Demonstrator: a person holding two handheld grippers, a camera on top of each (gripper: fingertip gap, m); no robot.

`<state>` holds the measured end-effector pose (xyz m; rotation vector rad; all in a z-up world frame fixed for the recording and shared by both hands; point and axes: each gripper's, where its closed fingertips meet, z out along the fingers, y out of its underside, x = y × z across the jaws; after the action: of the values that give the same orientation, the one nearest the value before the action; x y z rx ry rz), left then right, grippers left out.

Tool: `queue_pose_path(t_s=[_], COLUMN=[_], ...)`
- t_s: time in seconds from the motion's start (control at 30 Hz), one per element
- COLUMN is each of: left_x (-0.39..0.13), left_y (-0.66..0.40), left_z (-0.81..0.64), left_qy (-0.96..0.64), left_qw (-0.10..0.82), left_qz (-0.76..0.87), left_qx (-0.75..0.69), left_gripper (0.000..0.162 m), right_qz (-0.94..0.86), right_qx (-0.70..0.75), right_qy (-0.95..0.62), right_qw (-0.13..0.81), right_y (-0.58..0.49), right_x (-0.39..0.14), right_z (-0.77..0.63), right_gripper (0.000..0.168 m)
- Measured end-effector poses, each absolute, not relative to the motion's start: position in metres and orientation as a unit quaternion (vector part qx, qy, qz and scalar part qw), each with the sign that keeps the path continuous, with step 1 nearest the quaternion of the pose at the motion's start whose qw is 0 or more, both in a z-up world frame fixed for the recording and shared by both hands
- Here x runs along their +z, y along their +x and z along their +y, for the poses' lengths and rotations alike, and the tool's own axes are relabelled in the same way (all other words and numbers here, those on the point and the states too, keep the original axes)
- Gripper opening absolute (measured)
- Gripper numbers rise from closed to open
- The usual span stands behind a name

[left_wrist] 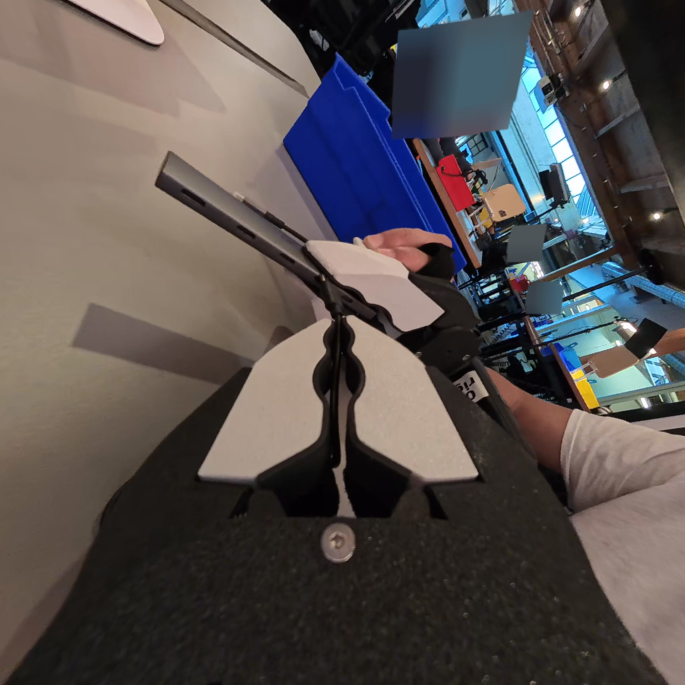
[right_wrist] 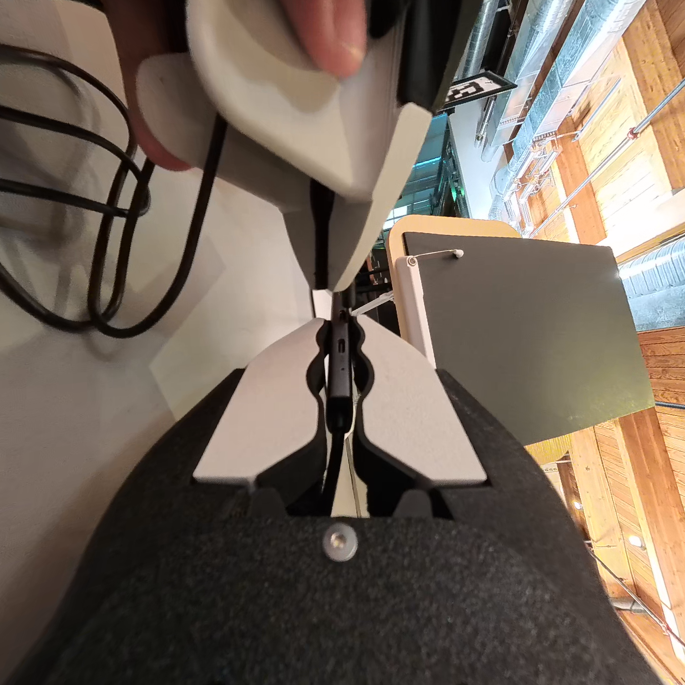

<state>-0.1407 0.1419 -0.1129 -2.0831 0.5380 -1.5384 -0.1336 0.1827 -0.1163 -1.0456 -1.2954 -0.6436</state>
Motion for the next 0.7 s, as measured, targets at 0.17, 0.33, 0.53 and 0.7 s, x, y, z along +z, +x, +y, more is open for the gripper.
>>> queue_pose_path(t_s=[0.17,0.33,0.53,0.7], left_x=[-0.1171,-0.1173,-0.1142,-0.1156], left_y=[-0.1417,-0.1397,-0.1394,-0.1394], left_z=[0.1423,0.1402,0.1408,0.1412], left_qy=[-0.768,-0.765,-0.761,-0.764], left_qw=[0.23,0.22,0.221,0.219], left_qz=[0.183,0.177,0.177,0.173], left_qx=[-0.569,-0.579,-0.584,-0.581], left_gripper=[0.0,0.001,0.001,0.001], right_qz=[-0.563,-0.564,-0.565,-0.566], right_qx=[-0.281,-0.284,-0.284,-0.284], right_qy=[-0.458,-0.458,-0.458,-0.459], right_qw=[0.628,0.625,0.625,0.623], right_y=[-0.132,-0.1314,-0.1318,-0.1314], right_x=[-0.1152,-0.1162,-0.1167,-0.1176], right_z=[0.183,0.1839,0.1841,0.1844], right_gripper=[0.009,0.009,0.009,0.009])
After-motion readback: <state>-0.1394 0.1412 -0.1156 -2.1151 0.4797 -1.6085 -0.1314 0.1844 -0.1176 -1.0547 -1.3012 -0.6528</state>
